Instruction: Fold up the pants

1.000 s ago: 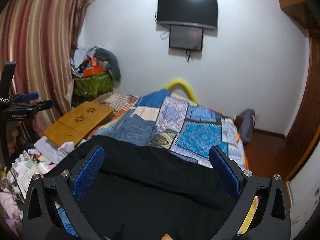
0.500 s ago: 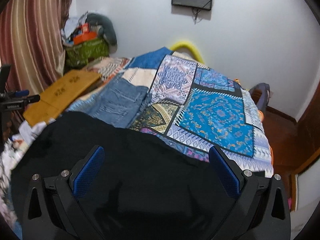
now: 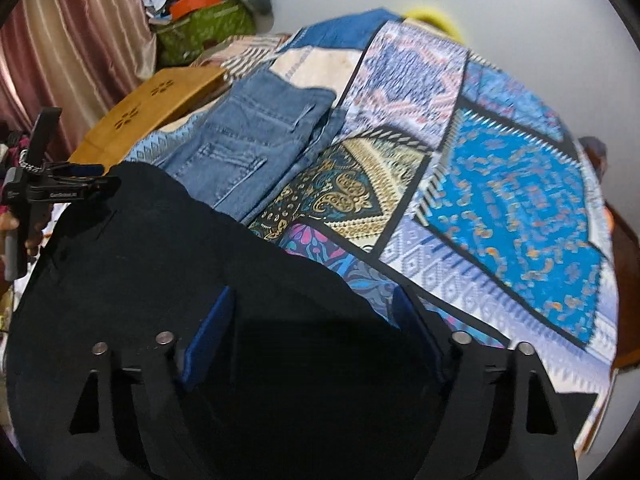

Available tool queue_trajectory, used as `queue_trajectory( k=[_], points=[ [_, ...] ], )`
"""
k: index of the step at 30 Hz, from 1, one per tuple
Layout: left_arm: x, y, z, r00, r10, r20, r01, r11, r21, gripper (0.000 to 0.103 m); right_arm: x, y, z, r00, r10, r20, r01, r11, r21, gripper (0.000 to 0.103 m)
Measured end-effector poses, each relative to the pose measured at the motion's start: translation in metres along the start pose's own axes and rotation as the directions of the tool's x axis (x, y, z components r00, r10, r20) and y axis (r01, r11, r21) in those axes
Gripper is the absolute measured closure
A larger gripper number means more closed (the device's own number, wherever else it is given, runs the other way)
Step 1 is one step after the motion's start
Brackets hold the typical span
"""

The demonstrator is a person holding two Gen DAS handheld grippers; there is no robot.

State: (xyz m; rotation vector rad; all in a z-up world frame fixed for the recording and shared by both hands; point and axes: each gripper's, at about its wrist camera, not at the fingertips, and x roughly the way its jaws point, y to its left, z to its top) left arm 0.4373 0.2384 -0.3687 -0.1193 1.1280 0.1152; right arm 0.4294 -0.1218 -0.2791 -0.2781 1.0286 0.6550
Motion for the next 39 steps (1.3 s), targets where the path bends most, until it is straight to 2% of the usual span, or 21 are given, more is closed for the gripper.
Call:
queue_trajectory(
  k=[3,4,5,6,7,8,9,10,12,13,15,19,21,24,33,39],
  points=[
    [0.007,0.001,0.002,0.999,-0.034,-0.025,0.033,0.999,-0.028,0.035,0.012,-0.007,0.003,0.997,0.066,-0.035,-0.065,0.997,0.033,0.034],
    [0.008,0.002,0.003,0.999,-0.043,-0.026,0.042,0.998,-0.035,0.039,0.014,-0.009,0.005,0.996,0.078,-0.035,-0.076,0.996,0.047,0.035],
    [0.008,0.002,0.004,0.998,-0.058,-0.027,0.057,0.998,-0.039,0.048,0.015,-0.009,0.005,0.996,0.082,-0.031,-0.08,0.995,0.056,0.037],
    [0.008,0.0,0.005,0.997,-0.076,-0.031,0.075,0.996,-0.038,0.056,0.014,-0.008,0.005,0.996,0.085,-0.028,-0.084,0.995,0.054,0.043],
    [0.007,-0.002,0.006,0.997,-0.075,-0.033,0.073,0.997,-0.036,0.058,0.013,-0.005,0.004,0.996,0.086,-0.024,-0.085,0.995,0.044,0.05],
    [0.006,-0.004,0.006,0.997,-0.07,-0.031,0.069,0.997,-0.033,0.065,0.011,-0.002,0.002,0.997,0.08,-0.019,-0.08,0.996,0.03,0.054],
    [0.004,-0.006,0.006,0.998,-0.06,-0.026,0.06,0.998,-0.028,0.073,0.009,0.001,0.001,0.997,0.071,-0.015,-0.07,0.997,0.018,0.065],
    [0.0,-0.008,0.005,0.999,-0.037,-0.021,0.036,0.999,-0.027,0.074,0.008,0.002,0.001,0.998,0.062,-0.013,-0.062,0.998,0.01,0.078],
    [-0.009,-0.013,0.004,1.0,-0.005,0.0,0.005,1.0,-0.029,0.086,0.003,0.001,-0.002,0.997,0.082,0.002,-0.082,0.996,0.024,0.088],
    [-0.016,-0.018,0.003,1.0,0.02,0.018,-0.02,1.0,-0.018,0.087,0.002,0.001,-0.003,0.996,0.091,0.008,-0.091,0.995,0.038,0.092],
    [-0.028,-0.025,0.004,0.997,0.053,0.054,-0.053,0.999,0.007,0.09,0.0,0.005,-0.004,0.997,0.077,0.023,-0.078,0.996,0.038,0.094],
    [-0.053,-0.033,0.014,0.989,0.096,0.113,-0.103,0.993,0.052,0.091,-0.011,0.014,0.003,0.996,-0.021,0.085,0.022,1.0,-0.006,0.095],
    [-0.067,-0.031,0.02,0.982,0.116,0.147,-0.122,0.992,0.03,0.092,-0.02,0.011,0.01,0.992,-0.032,0.124,0.029,0.999,0.025,0.096],
    [-0.088,-0.028,0.018,0.98,0.096,0.176,-0.1,0.995,0.014,0.092,-0.036,0.01,0.013,0.986,-0.013,0.167,0.001,0.998,0.067,0.096],
    [-0.163,-0.038,-0.031,0.964,0.065,0.258,-0.085,0.994,0.067,0.093,-0.1,0.05,-0.026,0.976,0.01,0.219,-0.012,1.0,0.008,0.096],
    [-0.209,-0.04,-0.08,0.955,0.059,0.291,-0.088,0.992,0.087,0.093,-0.137,0.083,-0.067,0.971,0.04,0.235,-0.036,0.999,-0.024,0.096]
  ],
)
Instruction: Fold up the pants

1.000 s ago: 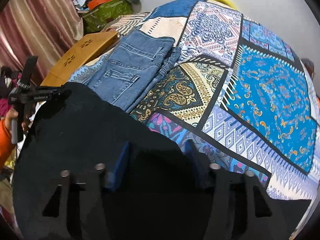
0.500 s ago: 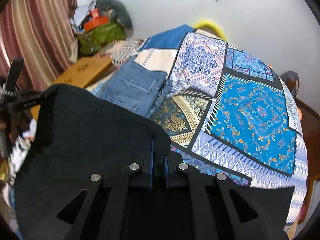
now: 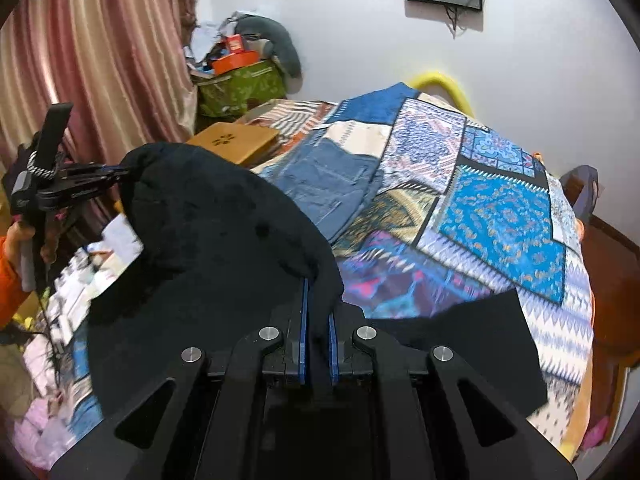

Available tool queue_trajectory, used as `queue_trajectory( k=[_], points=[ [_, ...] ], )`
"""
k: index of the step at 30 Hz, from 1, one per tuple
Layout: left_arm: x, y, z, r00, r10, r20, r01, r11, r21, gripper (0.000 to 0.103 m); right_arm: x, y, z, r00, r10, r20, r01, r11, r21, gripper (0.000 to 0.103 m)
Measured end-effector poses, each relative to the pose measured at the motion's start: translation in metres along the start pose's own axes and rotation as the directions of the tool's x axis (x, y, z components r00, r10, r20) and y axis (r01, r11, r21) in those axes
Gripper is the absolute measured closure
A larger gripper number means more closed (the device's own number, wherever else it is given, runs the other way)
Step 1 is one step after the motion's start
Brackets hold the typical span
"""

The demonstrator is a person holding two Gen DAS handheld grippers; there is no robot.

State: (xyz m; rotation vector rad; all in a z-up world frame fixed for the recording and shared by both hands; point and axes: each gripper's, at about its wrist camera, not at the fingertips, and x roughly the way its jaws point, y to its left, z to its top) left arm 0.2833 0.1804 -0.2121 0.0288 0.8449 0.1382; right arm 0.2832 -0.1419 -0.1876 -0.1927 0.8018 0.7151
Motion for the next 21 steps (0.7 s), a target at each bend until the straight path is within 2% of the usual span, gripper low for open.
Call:
queue_trajectory(
  k=[5,9,16,21],
  points=[
    [-0.027,0.013,-0.042,1.0,0.004,-0.01,-0.004,0.999,-0.043,0.093,-0.021,0.035,-0.036,0.999,0.034,-0.008,-0.034,0.999,-0.039,0.096],
    [-0.038,0.024,-0.084,0.999,0.022,-0.031,-0.024,0.998,-0.066,0.093,-0.017,0.055,-0.065,0.997,0.052,-0.05,-0.055,0.997,-0.058,0.096],
    [-0.024,0.027,-0.155,0.991,0.008,-0.134,-0.02,0.996,-0.084,0.093,0.002,0.079,-0.11,0.991,0.061,-0.123,-0.063,0.998,-0.02,0.095],
    [-0.012,0.023,-0.183,0.979,-0.022,-0.201,0.002,0.995,-0.103,0.093,0.002,0.077,-0.122,0.99,0.074,-0.119,-0.07,0.997,0.042,0.091]
  ],
)
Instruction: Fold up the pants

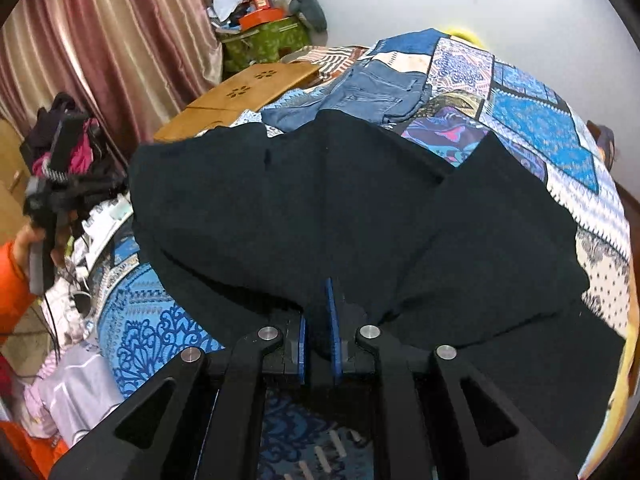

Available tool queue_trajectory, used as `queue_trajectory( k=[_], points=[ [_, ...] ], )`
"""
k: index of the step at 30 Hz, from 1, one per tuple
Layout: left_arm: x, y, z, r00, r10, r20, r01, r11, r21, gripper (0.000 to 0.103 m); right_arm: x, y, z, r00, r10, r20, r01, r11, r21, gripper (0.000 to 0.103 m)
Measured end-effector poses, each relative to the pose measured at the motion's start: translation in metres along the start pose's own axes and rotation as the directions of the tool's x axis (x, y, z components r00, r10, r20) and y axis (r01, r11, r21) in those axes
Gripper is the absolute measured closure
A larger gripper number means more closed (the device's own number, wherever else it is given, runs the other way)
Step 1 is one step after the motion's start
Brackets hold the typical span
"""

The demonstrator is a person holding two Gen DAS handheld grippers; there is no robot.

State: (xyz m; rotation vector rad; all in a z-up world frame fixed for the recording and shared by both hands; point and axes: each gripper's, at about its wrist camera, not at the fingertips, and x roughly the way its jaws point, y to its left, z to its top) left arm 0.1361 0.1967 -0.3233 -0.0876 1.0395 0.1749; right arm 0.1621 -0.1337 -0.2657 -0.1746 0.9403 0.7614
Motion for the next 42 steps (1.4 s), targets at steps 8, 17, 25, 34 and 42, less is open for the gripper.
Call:
queue_trajectory(
  k=[8,17,25,34,42],
  points=[
    [-0.02,-0.001,-0.008,0.999,-0.005,-0.033,0.006,1.0,0.017,0.084,-0.026,-0.003,-0.002,0.999,0.034,-0.02,-0.033,0.998,0.045,0.068],
    [-0.083,-0.008,0.025,0.994,-0.002,0.107,0.0,1.0,0.02,0.06,-0.074,-0.042,-0.002,0.995,-0.069,0.068,0.061,0.991,0.116,0.035],
    [-0.072,-0.06,0.09,0.987,-0.064,0.151,0.054,0.996,0.068,0.041,-0.071,-0.087,0.033,0.985,-0.144,0.099,0.124,0.976,0.179,0.035],
    [-0.017,-0.128,0.144,0.983,-0.149,0.11,0.132,0.981,0.145,0.026,-0.013,-0.152,0.083,0.986,-0.162,0.04,0.148,0.962,0.228,0.035],
    [0.035,-0.149,0.151,0.99,-0.137,0.034,0.128,0.972,0.199,0.026,0.059,-0.193,0.12,0.989,-0.131,-0.073,0.145,0.961,0.237,0.035]
  ],
)
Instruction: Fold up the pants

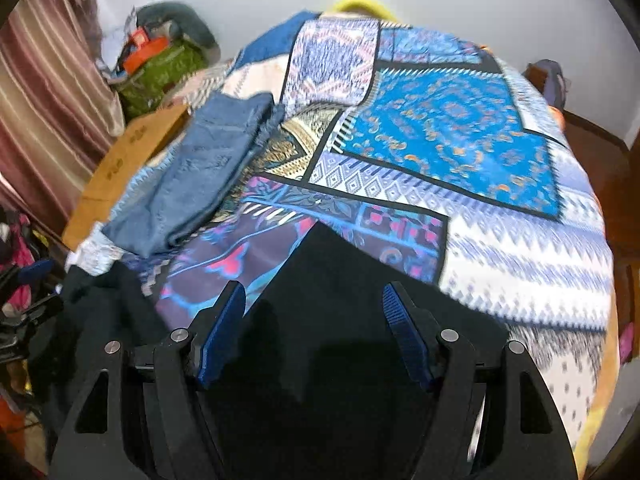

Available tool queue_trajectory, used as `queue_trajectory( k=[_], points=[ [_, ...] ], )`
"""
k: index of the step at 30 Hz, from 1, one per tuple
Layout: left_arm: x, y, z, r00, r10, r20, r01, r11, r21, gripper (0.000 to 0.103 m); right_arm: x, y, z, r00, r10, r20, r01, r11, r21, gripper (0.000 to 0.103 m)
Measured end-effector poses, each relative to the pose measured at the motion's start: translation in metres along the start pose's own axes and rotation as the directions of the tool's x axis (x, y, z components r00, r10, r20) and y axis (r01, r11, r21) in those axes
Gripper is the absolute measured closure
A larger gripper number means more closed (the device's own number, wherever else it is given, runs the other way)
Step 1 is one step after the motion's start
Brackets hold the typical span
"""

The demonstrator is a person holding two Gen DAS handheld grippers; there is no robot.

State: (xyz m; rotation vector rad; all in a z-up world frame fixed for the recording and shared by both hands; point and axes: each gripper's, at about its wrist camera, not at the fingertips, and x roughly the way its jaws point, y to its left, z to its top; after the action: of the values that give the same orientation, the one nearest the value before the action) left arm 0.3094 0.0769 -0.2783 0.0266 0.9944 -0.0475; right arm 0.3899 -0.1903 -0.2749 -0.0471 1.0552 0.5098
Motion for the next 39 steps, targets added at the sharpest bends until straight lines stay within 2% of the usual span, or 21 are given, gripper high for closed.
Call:
queue_trajectory(
  k=[3,4,6,8,10,11,12,13,15,19,23,26,30,34,39],
  points=[
    [0.011,0.002,-0.001,1.0,-0.01,-0.016,0.01,1.0,-0.008,0.026,0.025,0.002,0.005,0.998,-0.014,-0.066,0.011,0.999,-0.049,0.036],
    [0.014,0.003,-0.001,1.0,-0.015,-0.025,0.015,1.0,-0.014,0.026,0.031,0.0,0.006,0.997,-0.01,-0.079,0.005,0.998,-0.059,0.04],
    [0.018,0.006,-0.002,0.999,-0.03,-0.041,0.028,0.999,-0.028,0.026,0.039,-0.004,0.007,0.996,0.025,-0.08,-0.03,0.998,-0.051,0.041],
    [0.02,0.007,-0.001,0.998,-0.033,-0.049,0.032,0.999,-0.036,0.026,0.04,-0.007,0.007,0.996,0.038,-0.077,-0.04,0.999,-0.031,0.047],
    [0.02,0.007,-0.002,0.998,-0.029,-0.052,0.027,0.999,-0.041,0.026,0.036,-0.009,0.008,0.997,0.041,-0.072,-0.042,0.999,-0.014,0.069],
    [0.019,0.007,-0.001,0.998,-0.03,-0.055,0.027,0.999,-0.045,0.026,0.033,-0.009,0.008,0.997,0.042,-0.069,-0.042,0.999,-0.011,0.076],
    [0.017,0.006,-0.001,0.998,-0.037,-0.055,0.034,0.998,-0.05,0.026,0.029,-0.009,0.007,0.997,0.033,-0.068,-0.034,0.999,-0.01,0.087],
    [0.013,0.006,-0.001,0.997,-0.05,-0.054,0.047,0.997,-0.058,0.026,0.025,-0.007,0.006,0.998,0.018,-0.068,-0.019,1.0,-0.017,0.09],
    [0.007,0.004,-0.002,0.996,-0.068,-0.052,0.065,0.996,-0.067,0.026,0.019,-0.004,0.005,0.998,-0.007,-0.062,0.004,0.999,-0.034,0.092],
    [-0.011,-0.01,-0.005,0.995,-0.084,-0.051,0.081,0.995,-0.049,0.026,-0.012,-0.007,0.009,0.999,-0.04,0.026,0.04,0.999,-0.019,0.092],
    [-0.027,-0.028,-0.01,0.995,-0.081,-0.052,0.081,0.997,-0.011,0.026,-0.075,-0.019,0.006,0.989,-0.055,0.138,0.054,0.998,0.018,0.092],
    [-0.039,-0.046,-0.015,0.995,-0.092,-0.048,0.093,0.996,0.015,0.026,-0.126,-0.031,-0.001,0.973,-0.082,0.217,0.075,0.996,0.04,0.092],
    [-0.052,-0.072,-0.024,0.993,-0.114,-0.042,0.116,0.992,0.053,0.025,-0.192,-0.046,-0.024,0.94,-0.136,0.311,0.124,0.991,0.059,0.092],
    [-0.06,-0.101,-0.037,0.993,-0.11,-0.035,0.113,0.988,0.11,0.022,-0.238,-0.053,-0.054,0.908,-0.171,0.383,0.154,0.985,0.074,0.092],
    [-0.062,-0.124,-0.052,0.992,-0.116,-0.054,0.123,0.98,0.154,0.021,-0.239,-0.057,-0.101,0.907,-0.221,0.359,0.203,0.975,0.086,0.092]
  ],
)
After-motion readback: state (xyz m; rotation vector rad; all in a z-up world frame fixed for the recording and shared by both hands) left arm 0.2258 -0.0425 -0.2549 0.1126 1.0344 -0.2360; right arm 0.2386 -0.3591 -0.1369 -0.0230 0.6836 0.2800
